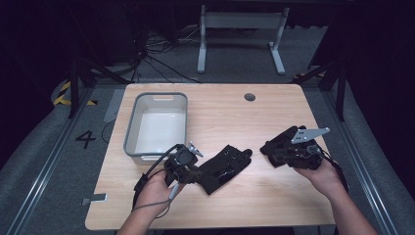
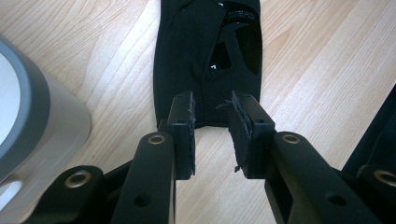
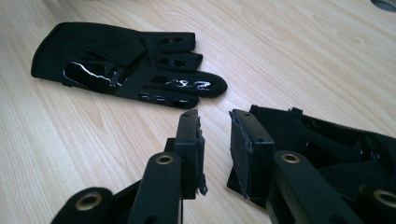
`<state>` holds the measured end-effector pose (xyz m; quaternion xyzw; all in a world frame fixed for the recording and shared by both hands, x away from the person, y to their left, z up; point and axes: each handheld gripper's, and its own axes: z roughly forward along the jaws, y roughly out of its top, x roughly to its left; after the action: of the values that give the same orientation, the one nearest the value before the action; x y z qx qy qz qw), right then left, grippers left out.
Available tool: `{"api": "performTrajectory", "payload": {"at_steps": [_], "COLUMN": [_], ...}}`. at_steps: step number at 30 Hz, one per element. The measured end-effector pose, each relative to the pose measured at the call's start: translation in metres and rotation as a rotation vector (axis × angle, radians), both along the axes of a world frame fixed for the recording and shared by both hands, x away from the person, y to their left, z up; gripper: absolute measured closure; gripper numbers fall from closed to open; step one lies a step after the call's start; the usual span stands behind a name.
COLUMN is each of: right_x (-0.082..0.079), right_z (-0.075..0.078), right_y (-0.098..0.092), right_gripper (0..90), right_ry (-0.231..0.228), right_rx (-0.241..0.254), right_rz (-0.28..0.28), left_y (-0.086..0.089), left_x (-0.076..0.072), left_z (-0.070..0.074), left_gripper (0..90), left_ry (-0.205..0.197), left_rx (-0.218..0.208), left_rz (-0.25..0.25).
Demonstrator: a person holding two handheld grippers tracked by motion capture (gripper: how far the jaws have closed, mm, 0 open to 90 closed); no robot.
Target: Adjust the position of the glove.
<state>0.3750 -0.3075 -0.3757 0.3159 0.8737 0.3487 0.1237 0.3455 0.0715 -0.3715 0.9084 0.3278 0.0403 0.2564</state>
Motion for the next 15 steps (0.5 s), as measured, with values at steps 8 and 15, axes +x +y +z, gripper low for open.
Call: {"api": "performTrajectory", "payload": {"at_steps": [8, 15], "right_x": [-0.001, 0.005], "right_z": [0.002, -0.001], "right_y": [0.002, 0.019], "right_gripper": [72.7, 71.1], "right_ry": [0.001, 0.006], "right_rx": [0.024, 0.036], "right_rz": [0.012, 0.032], "left_y": [0.003, 0.002], "left_x": [0.000, -0.001], "left_z": [0.004, 0.006], "left_gripper": [68.2, 68.2], "left_ry": [0.031, 0.045], "left_rx": [-0.052, -0.121], "left_rz": [-0.018, 0.014]}}
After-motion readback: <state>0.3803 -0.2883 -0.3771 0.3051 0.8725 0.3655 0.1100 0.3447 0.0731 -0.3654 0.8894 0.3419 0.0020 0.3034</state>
